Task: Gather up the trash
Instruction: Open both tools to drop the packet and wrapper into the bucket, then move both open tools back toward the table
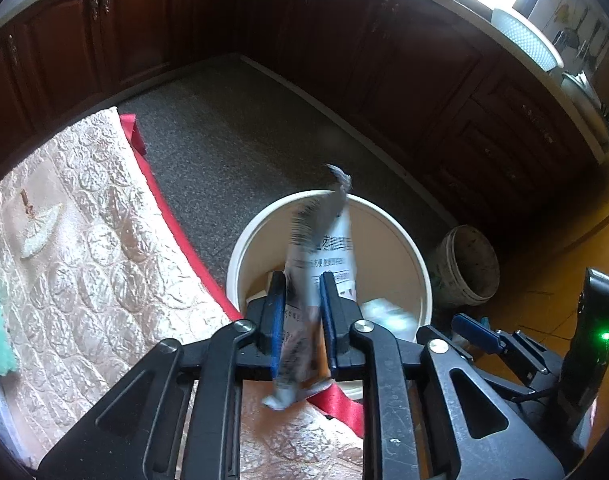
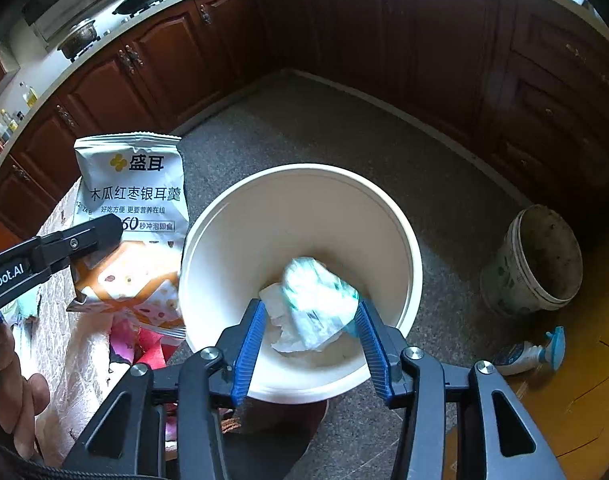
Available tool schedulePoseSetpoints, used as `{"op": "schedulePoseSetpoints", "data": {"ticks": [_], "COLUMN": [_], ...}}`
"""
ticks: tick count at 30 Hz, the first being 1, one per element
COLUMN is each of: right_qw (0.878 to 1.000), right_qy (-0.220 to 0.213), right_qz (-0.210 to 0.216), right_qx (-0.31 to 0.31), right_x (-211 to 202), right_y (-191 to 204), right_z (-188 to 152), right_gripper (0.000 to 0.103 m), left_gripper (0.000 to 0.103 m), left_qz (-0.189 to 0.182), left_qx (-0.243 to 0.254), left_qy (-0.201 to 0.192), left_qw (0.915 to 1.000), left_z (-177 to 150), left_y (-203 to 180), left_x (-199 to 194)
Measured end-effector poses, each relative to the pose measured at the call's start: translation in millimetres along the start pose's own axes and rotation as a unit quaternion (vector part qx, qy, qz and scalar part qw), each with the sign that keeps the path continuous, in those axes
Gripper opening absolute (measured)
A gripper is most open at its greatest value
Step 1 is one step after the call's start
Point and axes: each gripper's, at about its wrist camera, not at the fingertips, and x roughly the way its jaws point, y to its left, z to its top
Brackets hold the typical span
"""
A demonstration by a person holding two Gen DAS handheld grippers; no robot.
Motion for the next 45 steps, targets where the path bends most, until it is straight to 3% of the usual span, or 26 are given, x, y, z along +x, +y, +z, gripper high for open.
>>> {"op": "schedulePoseSetpoints", "data": {"ticks": [4,17,22,30,45], "right_qw": [1.000,1.000,1.000,1.000,0.998], "right_qy": [0.001,0.004,-0.002,-0.007,-0.043], "right_qz": [-0.004,-0.004,-0.005,-0.007,-0.008], "right_qx": [0.000,0.000,0.000,-0.008,-0.054], "right_x": [2,-1,-5,-12,-44], "right_y": [0,5,10,20,73], "right_z": [-1,-6,-8,-10,-9], "right_gripper": [0.050,0.051,0.063,0.065,0.071], "left_gripper": [0.044,0.052,0.065,0.066,0.066], "left_qz": [-0.012,0.012,0.025,0.044,0.087], "left_qx": [-0.006,-0.013,-0.011,-0.008,-0.048], "left_qy": [0.005,0.012,0.000,-0.011,-0.063], "left_qw": [0.9999,0.9998,0.9996,0.9990,0.9930], "left_z": [-1,-12,-18,-28,-64], "left_y": [3,7,8,18,88], "left_x": [1,-10,-22,-44,-119]}}
